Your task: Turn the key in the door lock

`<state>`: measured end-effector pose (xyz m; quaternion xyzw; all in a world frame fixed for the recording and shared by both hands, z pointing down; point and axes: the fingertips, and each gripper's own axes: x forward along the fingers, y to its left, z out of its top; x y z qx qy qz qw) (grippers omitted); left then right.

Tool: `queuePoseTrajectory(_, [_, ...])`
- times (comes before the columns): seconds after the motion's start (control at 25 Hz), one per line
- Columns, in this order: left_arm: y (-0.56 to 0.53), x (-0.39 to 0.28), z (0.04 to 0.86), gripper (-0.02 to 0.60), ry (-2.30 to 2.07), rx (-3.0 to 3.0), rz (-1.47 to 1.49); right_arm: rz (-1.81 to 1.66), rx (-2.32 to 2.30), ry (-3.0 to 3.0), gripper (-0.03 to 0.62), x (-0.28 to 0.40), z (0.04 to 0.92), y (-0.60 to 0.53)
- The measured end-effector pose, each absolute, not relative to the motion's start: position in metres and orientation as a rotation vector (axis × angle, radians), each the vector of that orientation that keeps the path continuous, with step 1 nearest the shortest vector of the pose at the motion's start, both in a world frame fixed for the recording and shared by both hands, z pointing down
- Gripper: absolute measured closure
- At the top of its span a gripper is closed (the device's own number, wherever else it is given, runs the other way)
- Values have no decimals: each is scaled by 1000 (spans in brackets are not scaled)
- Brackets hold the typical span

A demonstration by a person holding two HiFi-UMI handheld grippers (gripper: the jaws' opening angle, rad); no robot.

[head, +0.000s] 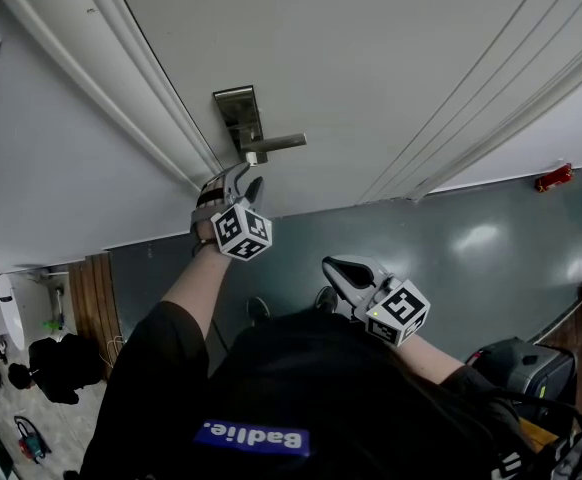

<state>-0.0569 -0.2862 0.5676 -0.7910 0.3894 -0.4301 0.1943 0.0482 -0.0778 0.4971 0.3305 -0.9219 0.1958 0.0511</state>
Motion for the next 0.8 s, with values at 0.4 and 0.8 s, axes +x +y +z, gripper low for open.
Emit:
queuePoseTrajectory(0.4, [-318, -60, 596, 419, 1118, -2014, -1351, 624, 1062, -2758, 592, 62, 506, -77])
queuePoseTrajectory(0.8, [-341, -69, 596, 448, 1374, -1981, -1325, 607, 1166, -2671, 592, 91, 511, -81])
